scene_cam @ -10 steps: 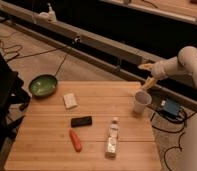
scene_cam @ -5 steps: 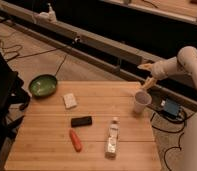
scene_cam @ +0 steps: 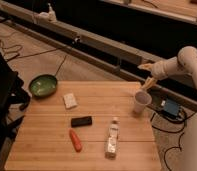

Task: Place the ceramic cup in the ceramic bowl

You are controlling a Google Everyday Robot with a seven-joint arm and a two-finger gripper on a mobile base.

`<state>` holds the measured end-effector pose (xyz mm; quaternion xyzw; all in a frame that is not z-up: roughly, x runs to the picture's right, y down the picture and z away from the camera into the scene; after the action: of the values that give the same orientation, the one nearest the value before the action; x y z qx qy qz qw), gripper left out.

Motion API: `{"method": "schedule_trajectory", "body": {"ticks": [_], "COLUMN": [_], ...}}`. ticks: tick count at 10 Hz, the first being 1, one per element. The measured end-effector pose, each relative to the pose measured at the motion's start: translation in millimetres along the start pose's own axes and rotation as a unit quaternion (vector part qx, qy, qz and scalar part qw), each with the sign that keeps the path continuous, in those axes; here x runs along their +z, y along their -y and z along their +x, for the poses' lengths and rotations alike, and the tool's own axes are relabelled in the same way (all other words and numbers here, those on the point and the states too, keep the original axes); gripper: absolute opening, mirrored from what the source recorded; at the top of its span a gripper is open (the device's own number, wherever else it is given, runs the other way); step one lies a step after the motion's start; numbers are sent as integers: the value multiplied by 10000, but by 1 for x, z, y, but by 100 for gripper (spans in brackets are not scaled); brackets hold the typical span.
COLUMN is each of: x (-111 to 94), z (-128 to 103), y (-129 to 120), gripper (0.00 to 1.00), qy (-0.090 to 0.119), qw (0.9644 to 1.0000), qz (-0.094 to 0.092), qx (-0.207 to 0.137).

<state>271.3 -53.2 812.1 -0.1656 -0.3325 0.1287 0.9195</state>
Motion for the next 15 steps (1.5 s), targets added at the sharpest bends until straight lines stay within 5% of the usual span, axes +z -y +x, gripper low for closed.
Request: {"method": "schedule_trajectory", "body": {"ticks": [3,7,12,15], "x": [0,10,42,57], "z": [0,14,45,60], "y": [0,-24,-37,-42], "gripper": [80,80,80,80], "qy": [-6,28,-214,-172], "qw": [10000,9995,9985,9971], "qz": [-1,-292,-456,-529], "qx": [-6,106,227,515]}}
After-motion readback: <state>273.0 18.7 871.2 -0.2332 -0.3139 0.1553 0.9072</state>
